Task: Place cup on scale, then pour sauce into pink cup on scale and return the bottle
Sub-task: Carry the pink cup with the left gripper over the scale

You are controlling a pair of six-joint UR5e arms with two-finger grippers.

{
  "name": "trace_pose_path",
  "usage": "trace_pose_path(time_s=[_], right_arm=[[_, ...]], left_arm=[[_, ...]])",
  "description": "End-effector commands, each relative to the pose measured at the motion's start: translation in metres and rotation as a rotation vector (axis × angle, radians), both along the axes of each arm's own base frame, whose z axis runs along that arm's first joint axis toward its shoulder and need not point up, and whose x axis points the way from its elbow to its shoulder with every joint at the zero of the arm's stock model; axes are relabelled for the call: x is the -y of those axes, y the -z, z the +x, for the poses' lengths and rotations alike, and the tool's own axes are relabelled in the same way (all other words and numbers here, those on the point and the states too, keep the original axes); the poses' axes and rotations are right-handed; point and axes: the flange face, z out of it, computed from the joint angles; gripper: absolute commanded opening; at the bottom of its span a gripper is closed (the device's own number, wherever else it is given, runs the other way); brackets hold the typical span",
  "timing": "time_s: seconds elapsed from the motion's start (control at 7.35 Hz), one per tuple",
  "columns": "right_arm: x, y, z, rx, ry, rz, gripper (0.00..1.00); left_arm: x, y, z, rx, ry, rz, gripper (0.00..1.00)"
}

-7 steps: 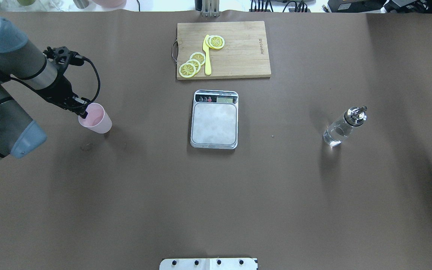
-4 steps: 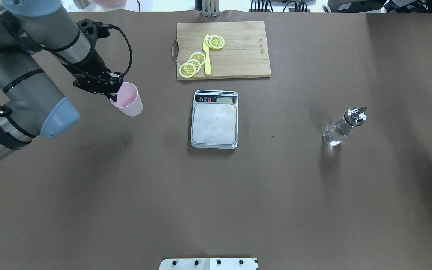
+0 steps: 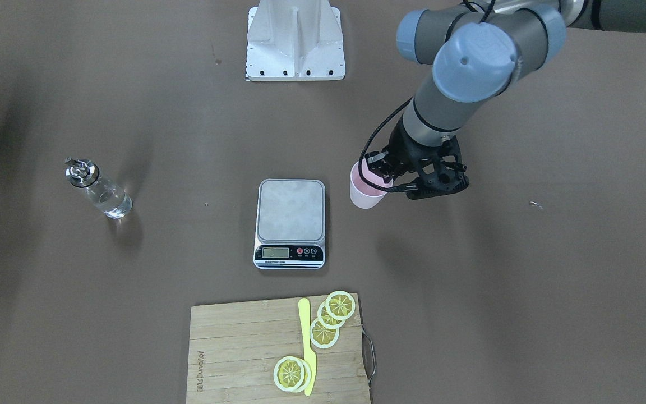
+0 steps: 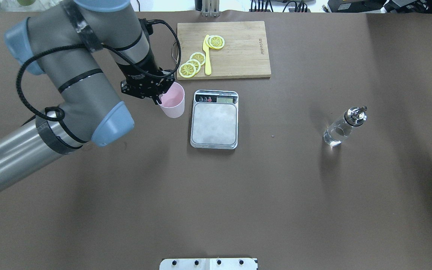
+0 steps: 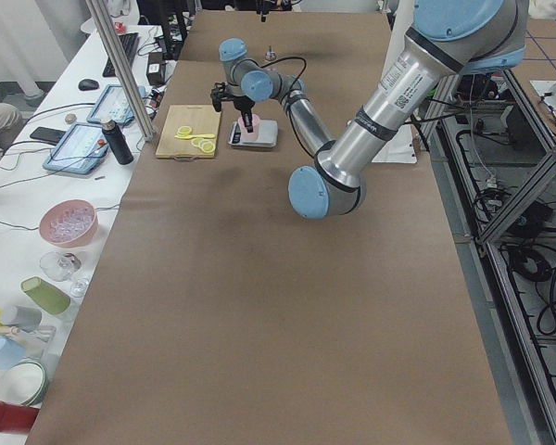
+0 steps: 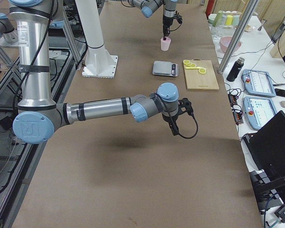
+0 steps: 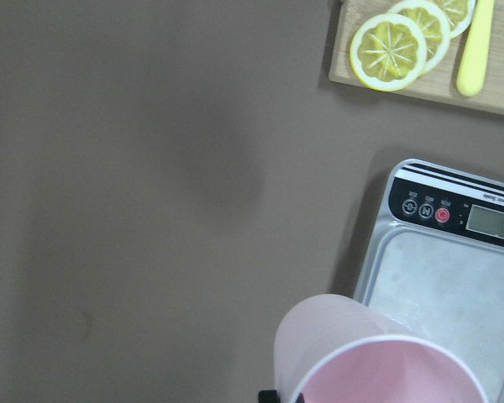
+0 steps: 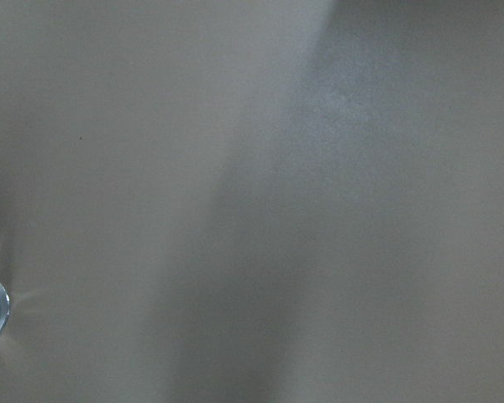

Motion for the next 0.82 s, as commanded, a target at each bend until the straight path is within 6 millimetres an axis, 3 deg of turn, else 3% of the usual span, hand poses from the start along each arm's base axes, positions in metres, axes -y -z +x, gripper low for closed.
trace_pose_path(time_s=[0.0,0.27,0.68], right_arm=[[0.000,0.007,-0.001,0.017,-0.004,0.048,1.00],[0.001,0.016,-0.004,0.034,0.005,0.086,1.00],[-0.001,0.014,-0.010,0.034,0.019,0.081,1.00]], left_arm=[[-0.014,0.046,0.047,0.005,0.012,-0.054,0.00],[-0.013,0.059,0.071,0.016,0.022,-0.055,0.00],[0.007,0.039,0.100,-0.022,0.030,-0.038,0.00]])
